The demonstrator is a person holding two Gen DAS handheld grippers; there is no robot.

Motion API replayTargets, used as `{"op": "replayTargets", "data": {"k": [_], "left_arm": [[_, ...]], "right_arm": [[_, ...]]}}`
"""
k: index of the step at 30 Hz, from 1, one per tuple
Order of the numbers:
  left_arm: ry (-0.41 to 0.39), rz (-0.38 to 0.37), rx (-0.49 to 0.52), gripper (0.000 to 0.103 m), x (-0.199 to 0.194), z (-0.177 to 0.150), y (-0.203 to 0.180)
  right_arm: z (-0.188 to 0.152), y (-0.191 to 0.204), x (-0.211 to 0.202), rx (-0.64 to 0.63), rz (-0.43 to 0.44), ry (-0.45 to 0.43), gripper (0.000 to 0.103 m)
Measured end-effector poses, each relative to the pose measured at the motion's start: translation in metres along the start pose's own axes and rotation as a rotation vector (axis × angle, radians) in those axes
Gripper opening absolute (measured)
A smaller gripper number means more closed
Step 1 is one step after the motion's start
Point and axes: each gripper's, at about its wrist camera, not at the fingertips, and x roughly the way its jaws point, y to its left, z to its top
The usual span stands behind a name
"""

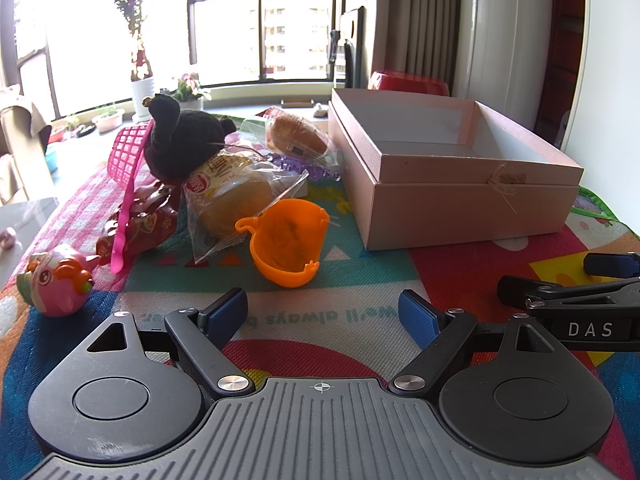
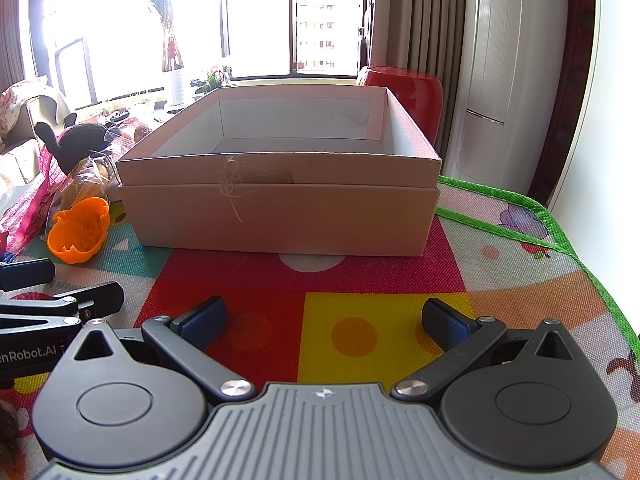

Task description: Organize objects

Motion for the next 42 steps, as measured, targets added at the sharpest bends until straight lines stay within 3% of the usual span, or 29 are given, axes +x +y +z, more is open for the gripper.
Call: {"op": "replayTargets", "data": {"k": [42], "left_arm": [[0.000, 0.001, 0.000, 0.088, 0.0000, 0.0000, 0.0000]], "right_arm": [[0.0000, -0.0004, -0.0008, 0.000, 0.000, 0.000, 0.103]]}}
